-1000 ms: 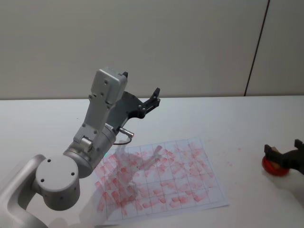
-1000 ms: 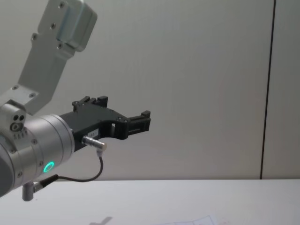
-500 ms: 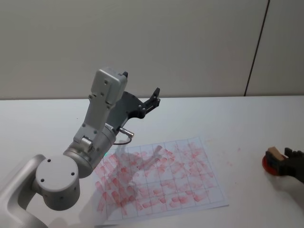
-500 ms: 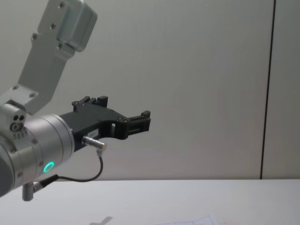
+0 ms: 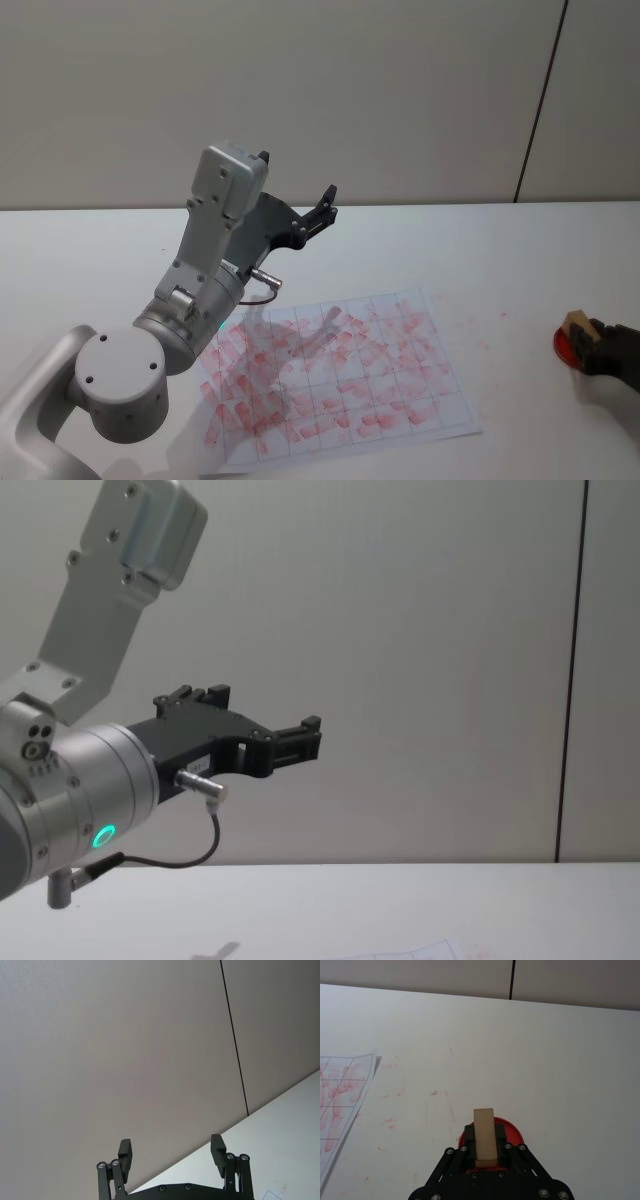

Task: Use the one hand to pick up the stamp and affix it onto the A4 paper.

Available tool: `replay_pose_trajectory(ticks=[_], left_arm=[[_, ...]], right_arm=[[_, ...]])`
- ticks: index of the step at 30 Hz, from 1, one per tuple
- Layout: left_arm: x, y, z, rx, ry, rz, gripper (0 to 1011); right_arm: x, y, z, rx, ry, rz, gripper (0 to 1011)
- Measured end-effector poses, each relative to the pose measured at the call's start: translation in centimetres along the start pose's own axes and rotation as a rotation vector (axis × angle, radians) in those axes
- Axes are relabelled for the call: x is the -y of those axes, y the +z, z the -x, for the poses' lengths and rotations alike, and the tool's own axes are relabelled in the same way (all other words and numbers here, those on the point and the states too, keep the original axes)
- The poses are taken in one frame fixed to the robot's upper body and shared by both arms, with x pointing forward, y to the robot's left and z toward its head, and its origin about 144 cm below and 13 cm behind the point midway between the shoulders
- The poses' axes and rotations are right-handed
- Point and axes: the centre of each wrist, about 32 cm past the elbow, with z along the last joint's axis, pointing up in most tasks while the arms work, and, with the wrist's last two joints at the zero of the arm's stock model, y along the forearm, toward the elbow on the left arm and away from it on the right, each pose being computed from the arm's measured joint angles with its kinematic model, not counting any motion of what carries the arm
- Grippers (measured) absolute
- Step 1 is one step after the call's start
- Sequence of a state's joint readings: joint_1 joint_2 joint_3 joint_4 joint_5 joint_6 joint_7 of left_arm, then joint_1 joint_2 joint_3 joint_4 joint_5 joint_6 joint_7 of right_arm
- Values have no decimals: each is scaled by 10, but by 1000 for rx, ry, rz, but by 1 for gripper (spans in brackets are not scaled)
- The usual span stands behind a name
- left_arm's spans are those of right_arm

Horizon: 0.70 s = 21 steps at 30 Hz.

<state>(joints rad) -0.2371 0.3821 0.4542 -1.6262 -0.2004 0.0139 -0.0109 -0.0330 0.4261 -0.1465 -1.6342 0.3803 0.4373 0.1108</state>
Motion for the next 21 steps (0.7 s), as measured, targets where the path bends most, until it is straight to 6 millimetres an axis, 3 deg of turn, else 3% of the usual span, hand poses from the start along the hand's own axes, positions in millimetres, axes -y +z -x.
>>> replay_pose_trajectory(ticks=[21], left_arm=[[0, 0, 0, 0, 0, 0, 1001]], right_arm=[[-4, -2, -2, -41, -24, 51, 217]])
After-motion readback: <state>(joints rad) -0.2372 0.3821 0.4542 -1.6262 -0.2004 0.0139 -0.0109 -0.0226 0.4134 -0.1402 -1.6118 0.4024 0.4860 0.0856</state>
